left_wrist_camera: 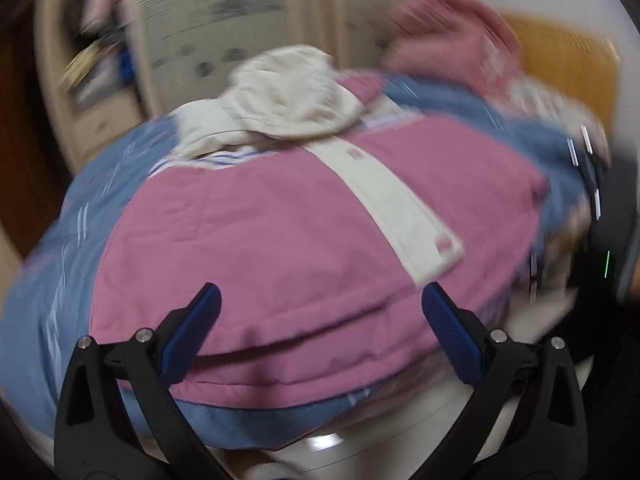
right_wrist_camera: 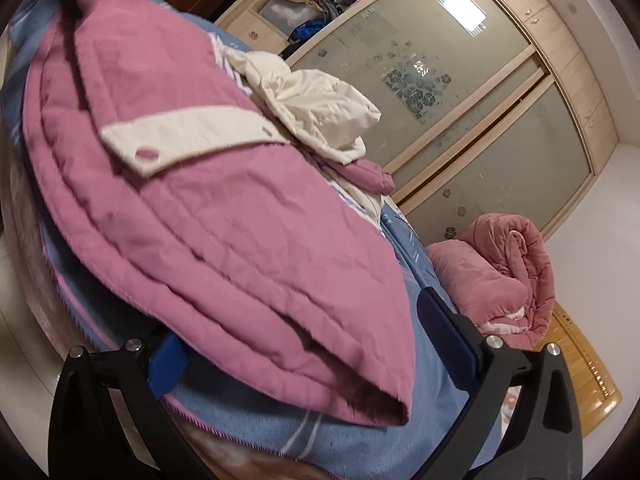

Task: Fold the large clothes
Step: 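Move both tools toward the pink jacket hem, then grasp the pink jacket hem with both tools, then lift the hem with both tools and fold it toward the hood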

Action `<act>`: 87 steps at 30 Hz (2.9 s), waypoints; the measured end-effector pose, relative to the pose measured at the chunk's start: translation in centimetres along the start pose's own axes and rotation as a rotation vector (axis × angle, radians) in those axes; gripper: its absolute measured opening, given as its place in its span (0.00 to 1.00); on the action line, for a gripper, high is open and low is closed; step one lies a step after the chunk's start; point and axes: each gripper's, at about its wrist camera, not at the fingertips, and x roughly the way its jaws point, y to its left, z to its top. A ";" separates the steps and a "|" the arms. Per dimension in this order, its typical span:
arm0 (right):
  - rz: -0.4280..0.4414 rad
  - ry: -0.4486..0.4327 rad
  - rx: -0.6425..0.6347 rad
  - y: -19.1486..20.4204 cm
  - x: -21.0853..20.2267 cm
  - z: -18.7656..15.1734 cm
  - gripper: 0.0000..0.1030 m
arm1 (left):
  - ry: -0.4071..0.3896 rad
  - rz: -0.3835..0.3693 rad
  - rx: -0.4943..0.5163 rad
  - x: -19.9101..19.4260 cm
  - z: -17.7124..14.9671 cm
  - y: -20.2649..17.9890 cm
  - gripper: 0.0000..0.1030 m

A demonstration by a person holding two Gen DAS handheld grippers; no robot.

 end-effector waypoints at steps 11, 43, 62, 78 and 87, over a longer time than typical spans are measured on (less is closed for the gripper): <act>0.079 -0.035 0.293 -5.2 0.2 2.4 0.99 | 0.072 0.101 0.380 1.2 -4.2 -2.3 0.98; 0.259 0.143 0.409 -5.0 2.4 1.4 0.27 | 0.042 0.232 0.022 2.8 -0.8 2.2 0.26; 0.273 0.174 0.528 -5.3 2.8 1.2 0.21 | 0.042 0.135 -0.222 3.3 -1.0 4.2 0.25; 0.320 0.169 0.591 -6.0 3.0 0.9 0.16 | 0.055 0.060 -0.329 3.3 -0.9 5.5 0.25; 0.337 0.161 0.607 -6.3 3.0 0.5 0.13 | 0.006 0.070 -0.308 2.7 -0.7 5.1 0.13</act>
